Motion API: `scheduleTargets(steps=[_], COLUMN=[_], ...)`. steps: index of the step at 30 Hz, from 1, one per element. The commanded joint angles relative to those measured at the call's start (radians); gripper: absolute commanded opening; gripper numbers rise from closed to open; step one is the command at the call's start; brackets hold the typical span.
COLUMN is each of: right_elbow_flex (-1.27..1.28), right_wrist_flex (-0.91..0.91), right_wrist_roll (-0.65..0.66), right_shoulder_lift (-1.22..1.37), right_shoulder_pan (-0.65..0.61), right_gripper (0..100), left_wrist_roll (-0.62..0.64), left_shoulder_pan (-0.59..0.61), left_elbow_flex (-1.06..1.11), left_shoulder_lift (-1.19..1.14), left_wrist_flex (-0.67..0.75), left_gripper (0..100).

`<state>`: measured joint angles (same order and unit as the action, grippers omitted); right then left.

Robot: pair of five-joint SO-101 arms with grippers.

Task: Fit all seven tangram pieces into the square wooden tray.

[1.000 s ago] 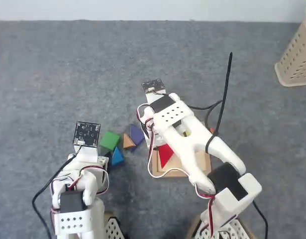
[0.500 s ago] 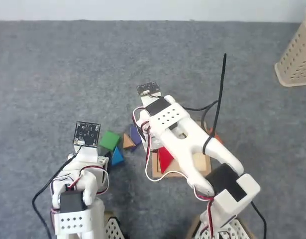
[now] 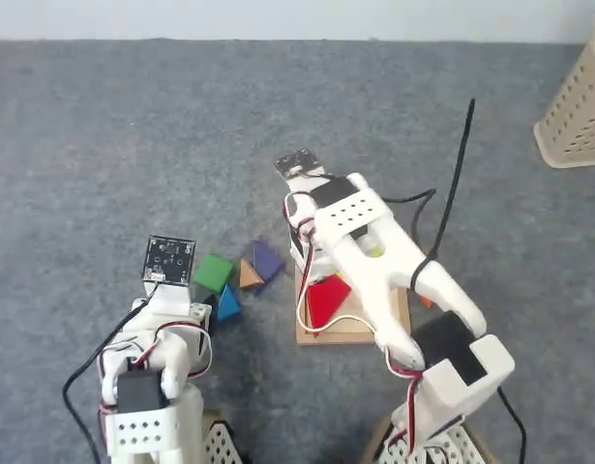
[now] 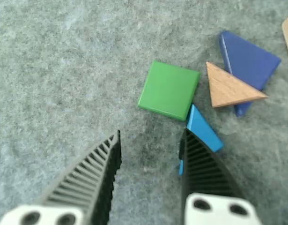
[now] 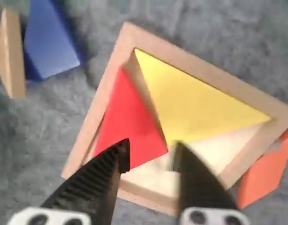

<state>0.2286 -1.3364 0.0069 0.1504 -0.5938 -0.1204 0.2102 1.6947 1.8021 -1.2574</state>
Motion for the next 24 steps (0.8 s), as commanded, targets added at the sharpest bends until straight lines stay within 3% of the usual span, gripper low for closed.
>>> scheduleTargets(steps=[1,6,13,24], right_elbow_flex=[-0.012,0.031,0.167,0.17], right_wrist_flex=[0.005,0.018,0.168,0.186], right_wrist_roll=[0.044,0.092,0.114,0.114], right_shoulder_lift=[-0.025,-0.025,-0.021,0.01], right_shoulder_pan=[0.007,-0.001,-0.045,-0.028], right_gripper=[0.6,0.6,0.6,0.9], left_wrist_roll=[-0.008,-0.008,-0.008,-0.008], left_shoulder_pan=[0.003,0.003,0.003,0.003], left_elbow_flex=[-0.008,-0.008,-0.008,-0.008], left_shoulder_lift=[0.017,0.017,0.017,0.017], left_wrist_flex=[-0.005,-0.005,-0.005,-0.005], left_gripper=[19,19,19,19])
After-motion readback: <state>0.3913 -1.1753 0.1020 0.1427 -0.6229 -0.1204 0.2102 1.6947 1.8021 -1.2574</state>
